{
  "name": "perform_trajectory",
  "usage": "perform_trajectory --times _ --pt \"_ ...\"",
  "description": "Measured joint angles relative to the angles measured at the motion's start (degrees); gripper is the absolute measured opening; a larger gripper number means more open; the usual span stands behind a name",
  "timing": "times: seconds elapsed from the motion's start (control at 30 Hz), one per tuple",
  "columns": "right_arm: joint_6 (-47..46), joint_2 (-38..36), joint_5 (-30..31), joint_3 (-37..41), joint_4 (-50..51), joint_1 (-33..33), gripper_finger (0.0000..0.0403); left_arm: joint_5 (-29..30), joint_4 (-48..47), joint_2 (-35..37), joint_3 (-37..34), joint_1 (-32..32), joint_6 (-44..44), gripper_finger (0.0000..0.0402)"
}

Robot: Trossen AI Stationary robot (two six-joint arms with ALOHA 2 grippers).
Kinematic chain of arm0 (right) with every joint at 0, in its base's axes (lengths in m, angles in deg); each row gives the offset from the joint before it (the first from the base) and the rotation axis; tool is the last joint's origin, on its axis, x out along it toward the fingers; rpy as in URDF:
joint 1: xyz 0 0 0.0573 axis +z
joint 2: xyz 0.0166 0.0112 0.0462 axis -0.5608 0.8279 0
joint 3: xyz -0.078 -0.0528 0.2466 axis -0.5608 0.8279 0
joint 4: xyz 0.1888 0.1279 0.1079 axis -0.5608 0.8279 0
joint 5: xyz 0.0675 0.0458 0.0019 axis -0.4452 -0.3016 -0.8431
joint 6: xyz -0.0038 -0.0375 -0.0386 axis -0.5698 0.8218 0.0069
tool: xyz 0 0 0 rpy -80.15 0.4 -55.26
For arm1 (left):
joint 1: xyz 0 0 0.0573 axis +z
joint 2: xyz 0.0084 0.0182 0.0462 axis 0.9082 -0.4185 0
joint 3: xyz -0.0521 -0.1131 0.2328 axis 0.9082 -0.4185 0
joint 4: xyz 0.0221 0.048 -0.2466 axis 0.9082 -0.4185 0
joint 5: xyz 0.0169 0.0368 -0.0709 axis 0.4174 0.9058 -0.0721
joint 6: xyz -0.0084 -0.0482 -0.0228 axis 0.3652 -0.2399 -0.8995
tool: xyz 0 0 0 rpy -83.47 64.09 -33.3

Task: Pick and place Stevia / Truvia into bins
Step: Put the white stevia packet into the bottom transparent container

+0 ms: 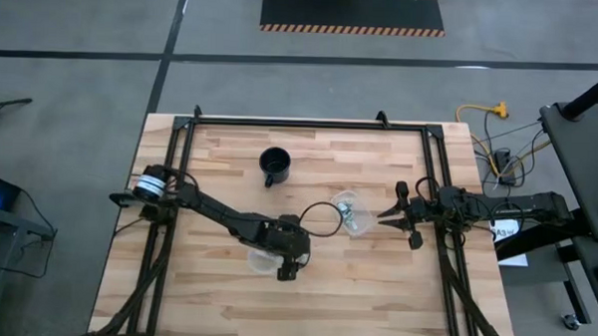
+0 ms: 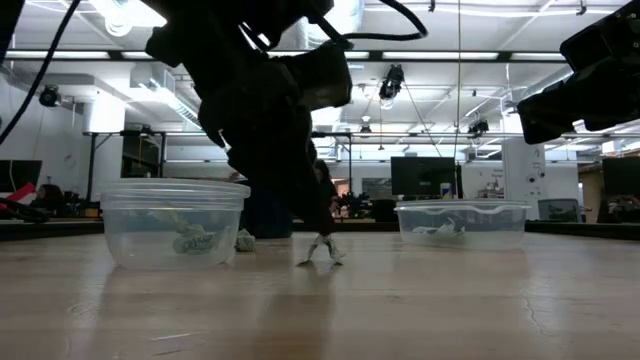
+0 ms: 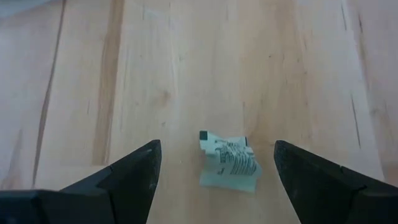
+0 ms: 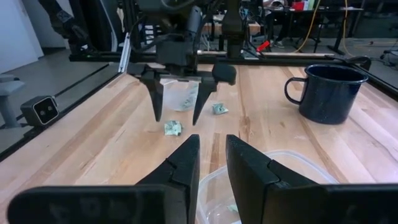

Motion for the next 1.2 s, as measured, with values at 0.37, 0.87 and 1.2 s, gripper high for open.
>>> perform_trajectory --times 0.37,0.87,1.2 --pt "-0.1 0.0 0.0 0.0 0.0 0.0 0.0068 0.0 0.1 -2.7 0.4 0.0 -0.1 0.0294" --pt "-0.1 0.0 0.0 0.0 0.0 0.0 0.0068 -0.4 0.0 -3.6 1.8 0.0 -0.2 0.0067" --pt "-0.1 0.0 0.0 0.0 0.0 0.0 0.0068 -0.5 0.0 -2.5 2.1 -0.5 -0.3 0.0005"
